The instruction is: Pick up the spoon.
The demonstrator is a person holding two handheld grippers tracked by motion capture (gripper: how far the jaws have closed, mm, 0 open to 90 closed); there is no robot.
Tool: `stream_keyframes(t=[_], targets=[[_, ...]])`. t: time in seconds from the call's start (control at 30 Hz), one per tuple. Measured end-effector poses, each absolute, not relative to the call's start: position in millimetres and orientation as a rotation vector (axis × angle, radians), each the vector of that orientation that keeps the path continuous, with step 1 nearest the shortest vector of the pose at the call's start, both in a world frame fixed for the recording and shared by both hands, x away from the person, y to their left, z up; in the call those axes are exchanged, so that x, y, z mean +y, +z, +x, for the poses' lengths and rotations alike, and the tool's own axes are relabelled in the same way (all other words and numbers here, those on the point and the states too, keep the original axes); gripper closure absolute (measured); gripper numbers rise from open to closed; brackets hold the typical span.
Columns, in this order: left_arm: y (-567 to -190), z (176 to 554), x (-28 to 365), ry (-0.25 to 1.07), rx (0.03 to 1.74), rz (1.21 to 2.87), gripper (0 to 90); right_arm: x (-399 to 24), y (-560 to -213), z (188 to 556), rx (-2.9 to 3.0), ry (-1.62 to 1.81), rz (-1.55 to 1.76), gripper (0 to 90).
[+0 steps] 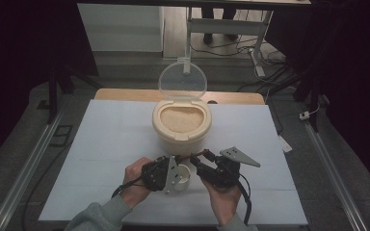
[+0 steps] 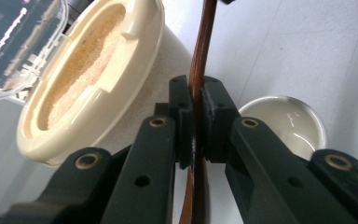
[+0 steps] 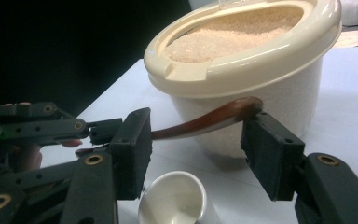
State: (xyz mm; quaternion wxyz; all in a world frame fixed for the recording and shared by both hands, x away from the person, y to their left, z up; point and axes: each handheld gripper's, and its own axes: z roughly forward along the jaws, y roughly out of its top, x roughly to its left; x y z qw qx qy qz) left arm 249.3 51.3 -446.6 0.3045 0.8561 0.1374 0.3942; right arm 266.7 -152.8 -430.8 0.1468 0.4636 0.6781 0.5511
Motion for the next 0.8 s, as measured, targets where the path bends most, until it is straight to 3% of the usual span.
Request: stream_keyframes(t=[0.63,0.8], targets=[[-454.8,234.3,38.7,1.272,0.285,2.217,80.2,-153.7,-432.2,272.8,1.819,1.712,1.430,59.9],[-455.5,235.8,39.7,1.228,0.291,2.208,79.4,-159.6,-434.6,277.3,1.828,1.780,1.452,65.8]])
